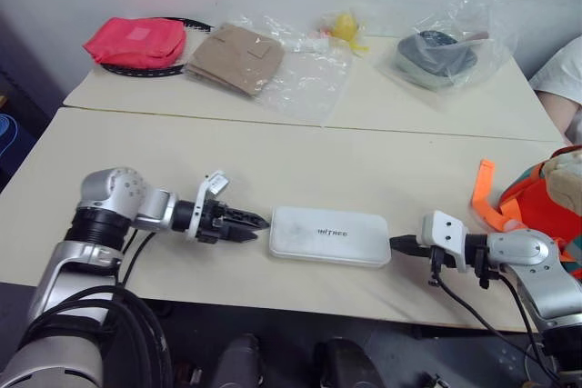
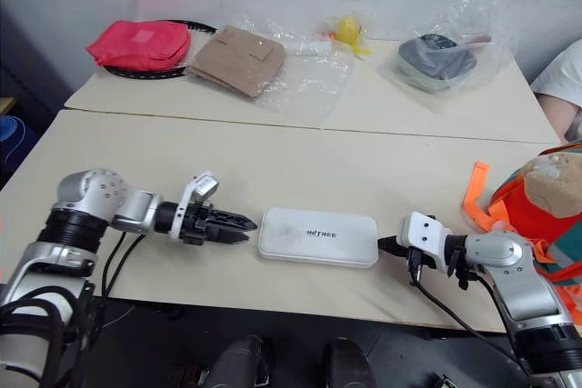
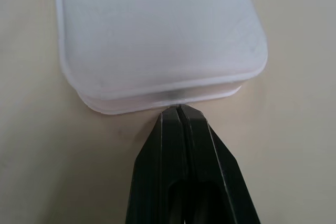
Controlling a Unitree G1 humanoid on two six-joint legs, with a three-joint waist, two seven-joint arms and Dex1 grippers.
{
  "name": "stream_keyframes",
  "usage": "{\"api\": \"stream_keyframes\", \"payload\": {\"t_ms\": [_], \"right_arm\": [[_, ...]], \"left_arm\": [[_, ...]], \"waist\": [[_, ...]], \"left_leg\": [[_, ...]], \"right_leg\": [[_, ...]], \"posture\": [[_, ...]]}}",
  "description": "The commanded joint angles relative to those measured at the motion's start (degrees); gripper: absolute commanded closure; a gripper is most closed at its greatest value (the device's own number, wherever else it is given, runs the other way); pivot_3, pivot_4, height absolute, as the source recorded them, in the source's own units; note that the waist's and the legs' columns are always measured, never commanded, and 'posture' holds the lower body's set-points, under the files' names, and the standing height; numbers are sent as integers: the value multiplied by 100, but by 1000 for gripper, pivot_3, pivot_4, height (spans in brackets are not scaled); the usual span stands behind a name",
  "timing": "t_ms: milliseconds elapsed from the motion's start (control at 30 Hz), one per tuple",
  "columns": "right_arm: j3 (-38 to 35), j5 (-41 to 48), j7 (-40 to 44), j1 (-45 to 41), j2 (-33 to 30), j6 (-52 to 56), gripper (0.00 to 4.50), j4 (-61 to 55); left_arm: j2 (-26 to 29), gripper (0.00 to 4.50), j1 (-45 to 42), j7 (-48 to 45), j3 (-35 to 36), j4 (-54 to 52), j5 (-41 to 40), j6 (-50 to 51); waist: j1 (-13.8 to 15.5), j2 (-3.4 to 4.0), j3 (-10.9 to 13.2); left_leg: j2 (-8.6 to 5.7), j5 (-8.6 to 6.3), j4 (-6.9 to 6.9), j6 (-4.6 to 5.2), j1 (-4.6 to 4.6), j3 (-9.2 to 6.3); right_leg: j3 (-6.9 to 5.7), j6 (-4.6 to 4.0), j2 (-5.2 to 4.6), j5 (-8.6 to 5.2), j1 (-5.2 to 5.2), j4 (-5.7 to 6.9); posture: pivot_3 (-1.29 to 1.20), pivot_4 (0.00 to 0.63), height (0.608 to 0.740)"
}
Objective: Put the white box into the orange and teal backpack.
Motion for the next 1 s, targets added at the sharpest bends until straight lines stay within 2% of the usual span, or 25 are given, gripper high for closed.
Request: {"api": "stream_keyframes", "payload": {"t_ms": [33,200,333,433,600,700,800,900,1000], "right_arm": [[115,15,51,-24,73,-197,4500,-136],[264,-56,130,-45,68,-285,4500,-100],[324,-57,68,-95,238,-436,4500,-61],[368,-89,50,-140,311,-525,4500,-50],[224,-33,-45,12,314,-514,4500,-156],[-53,131,-208,290,291,-444,4500,-337],[-762,689,-504,887,324,-103,4500,-776],[-1739,1304,-838,1805,494,161,3915,-1389],[-2787,1677,-1603,2570,1060,257,2907,-1807]], "left_arm": [[-308,1064,-91,359,55,108,44,2],[-798,1064,-173,645,466,160,430,2],[-1194,1064,-114,460,662,-36,333,2],[-1410,1651,39,369,851,-313,400,1],[-1460,3122,202,227,1178,-383,78,2],[-1367,3305,403,208,1210,-634,-23,2],[-1292,3305,717,48,1578,-1321,-40,-33],[-1014,3305,1317,-683,1476,-2503,232,-1283],[-757,3305,1927,-1288,1336,-3306,719,-2622]], "waist": [[-1,0,0],[12,0,-1],[23,-1,-1],[13,-2,-1],[7,-2,-1],[10,-2,-1],[13,-1,-1],[16,1,0],[9,1,0]], "left_leg": [[-1,0,0,0,0,0],[-3,1,2,-1,6,1],[-5,1,6,-1,8,-1],[-6,1,5,-2,6,-1],[-4,4,2,-7,6,-1],[-5,4,-2,-7,5,-1],[-4,4,-9,-7,-2,-1],[-4,4,-12,-8,-7,-4],[2,4,-18,-14,-1,-6]], "right_leg": [[0,0,0,0,1,0],[0,1,0,0,6,0],[-1,1,-1,0,12,0],[-1,1,-1,0,10,-1],[-2,2,1,-1,7,0],[-1,2,0,-1,6,-1],[-1,2,0,-1,0,-3],[-2,2,0,-1,-1,-8],[-4,2,6,-1,14,-36]], "posture": [[0,150,740],[0,150,740],[0,150,740],[0,150,740],[0,150,740],[0,150,740],[0,150,740],[0,150,740],[0,150,740]]}}
